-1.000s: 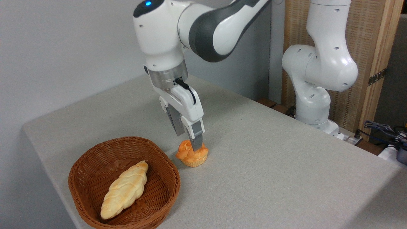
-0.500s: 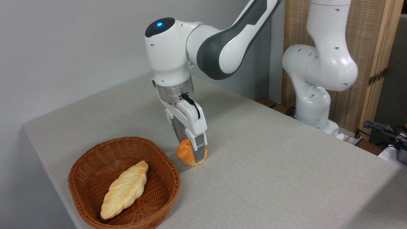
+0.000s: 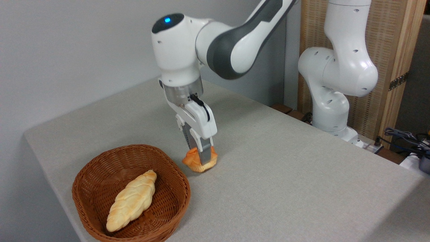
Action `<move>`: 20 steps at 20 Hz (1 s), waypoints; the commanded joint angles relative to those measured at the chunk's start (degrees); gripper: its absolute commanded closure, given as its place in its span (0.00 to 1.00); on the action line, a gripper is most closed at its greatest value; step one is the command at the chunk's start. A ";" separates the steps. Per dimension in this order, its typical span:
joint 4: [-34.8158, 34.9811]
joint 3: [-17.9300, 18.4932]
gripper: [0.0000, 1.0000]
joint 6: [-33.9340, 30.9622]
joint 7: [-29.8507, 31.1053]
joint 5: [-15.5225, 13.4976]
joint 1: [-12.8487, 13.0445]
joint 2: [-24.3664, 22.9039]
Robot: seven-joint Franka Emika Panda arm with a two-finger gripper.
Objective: Put bread into the basket
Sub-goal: 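Carry the held orange bun over the wicker basket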
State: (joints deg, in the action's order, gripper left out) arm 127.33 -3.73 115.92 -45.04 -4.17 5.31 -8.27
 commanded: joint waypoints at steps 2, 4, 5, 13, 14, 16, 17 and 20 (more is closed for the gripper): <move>-12.34 3.46 0.60 -12.71 -6.27 0.21 -0.12 0.27; -17.87 4.69 0.52 -17.90 -9.79 -0.13 -0.12 2.63; -20.25 4.87 0.52 -18.10 -9.45 -0.75 -0.12 4.30; -29.24 2.59 0.12 -5.20 0.57 -6.12 0.05 13.98; -29.24 2.59 0.00 -3.35 0.22 -5.85 -0.03 14.50; -29.24 2.59 0.00 -0.71 -0.05 -5.85 -0.03 14.60; -29.24 2.59 0.00 -0.61 -0.05 -5.76 -0.03 14.60; -29.24 2.59 0.00 -0.87 0.30 -5.76 0.05 14.51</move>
State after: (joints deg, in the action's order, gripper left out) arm 98.56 -1.25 114.87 -45.42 -9.76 5.31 6.52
